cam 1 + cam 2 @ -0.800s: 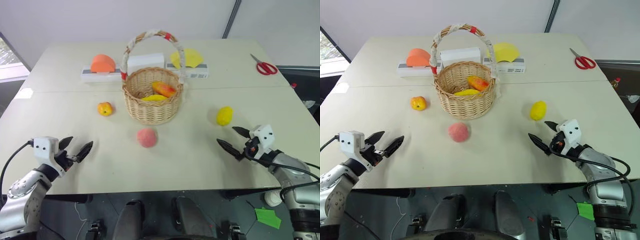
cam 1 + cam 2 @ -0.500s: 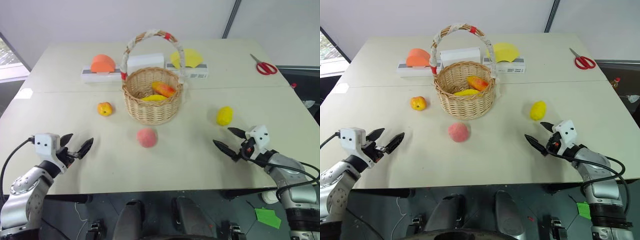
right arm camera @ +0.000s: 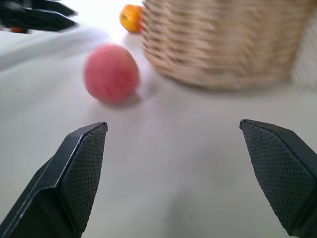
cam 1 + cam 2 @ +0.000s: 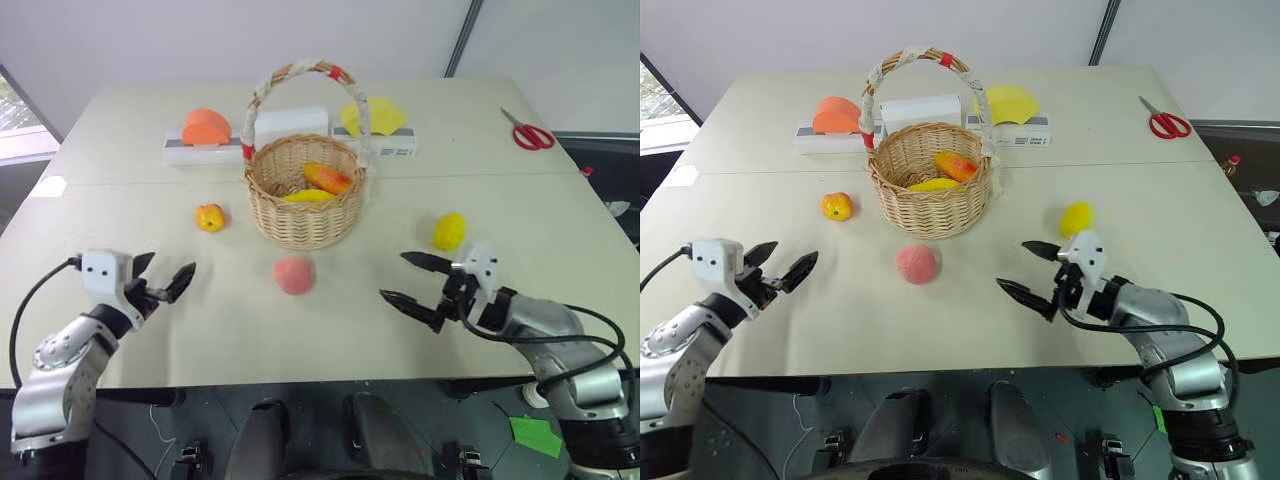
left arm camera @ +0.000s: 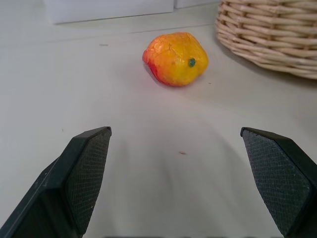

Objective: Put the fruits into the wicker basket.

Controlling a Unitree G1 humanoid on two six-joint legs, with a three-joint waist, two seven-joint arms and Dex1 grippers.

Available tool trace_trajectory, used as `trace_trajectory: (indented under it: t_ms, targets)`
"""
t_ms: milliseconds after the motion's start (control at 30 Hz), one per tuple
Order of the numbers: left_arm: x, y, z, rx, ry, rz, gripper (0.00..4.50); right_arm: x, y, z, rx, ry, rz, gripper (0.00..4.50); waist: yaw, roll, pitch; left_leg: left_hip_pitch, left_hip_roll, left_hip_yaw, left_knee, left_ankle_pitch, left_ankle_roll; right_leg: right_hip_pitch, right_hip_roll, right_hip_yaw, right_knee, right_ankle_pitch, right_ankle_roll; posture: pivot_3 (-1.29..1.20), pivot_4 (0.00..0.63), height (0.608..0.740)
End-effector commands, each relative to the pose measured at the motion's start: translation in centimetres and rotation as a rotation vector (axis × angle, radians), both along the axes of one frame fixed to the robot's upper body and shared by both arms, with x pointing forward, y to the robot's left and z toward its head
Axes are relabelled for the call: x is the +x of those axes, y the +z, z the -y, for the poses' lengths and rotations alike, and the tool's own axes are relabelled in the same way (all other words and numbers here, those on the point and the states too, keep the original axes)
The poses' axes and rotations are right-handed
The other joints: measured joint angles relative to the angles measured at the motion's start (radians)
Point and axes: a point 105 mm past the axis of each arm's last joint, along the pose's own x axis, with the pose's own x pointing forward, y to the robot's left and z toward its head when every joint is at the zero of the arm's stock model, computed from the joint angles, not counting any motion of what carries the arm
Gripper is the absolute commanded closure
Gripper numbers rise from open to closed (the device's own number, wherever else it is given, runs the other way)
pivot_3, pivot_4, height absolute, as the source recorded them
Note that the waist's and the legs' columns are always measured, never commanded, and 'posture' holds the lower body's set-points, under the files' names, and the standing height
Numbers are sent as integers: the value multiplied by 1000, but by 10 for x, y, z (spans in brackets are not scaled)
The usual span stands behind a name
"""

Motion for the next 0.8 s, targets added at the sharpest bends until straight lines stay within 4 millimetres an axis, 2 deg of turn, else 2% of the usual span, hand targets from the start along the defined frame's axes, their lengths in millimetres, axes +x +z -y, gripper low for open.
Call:
trace_trajectory:
  t_ms: [33,200,433,667,800]
  targets:
    - [19,14,2,77,41,-5,0,-3,29,-28,10,78,108,42,0,0,0,0,0,0,0,0,0,0,0,0,0,0,0,0,150,740]
    - [55,30,22,45,108,-36,0,-4,44,-53,28,154,172,42,5,-1,0,-1,-1,-1,0,0,0,0,0,-1,0,0,1,0,150,740]
    - [84,30,42,37,149,-141,0,-7,41,-64,27,196,190,42,19,-1,0,-1,-2,-2,1,0,0,0,0,-1,1,0,1,0,150,740]
    - [96,29,45,20,159,-184,0,-8,37,-67,29,201,192,42,16,-1,0,-2,-3,-2,3,0,0,-1,0,-2,2,0,1,0,150,740]
    - [103,16,53,56,128,-239,0,-8,37,-72,37,199,195,42,20,-1,0,-2,-4,-2,4,0,0,0,0,-2,2,0,1,0,150,740]
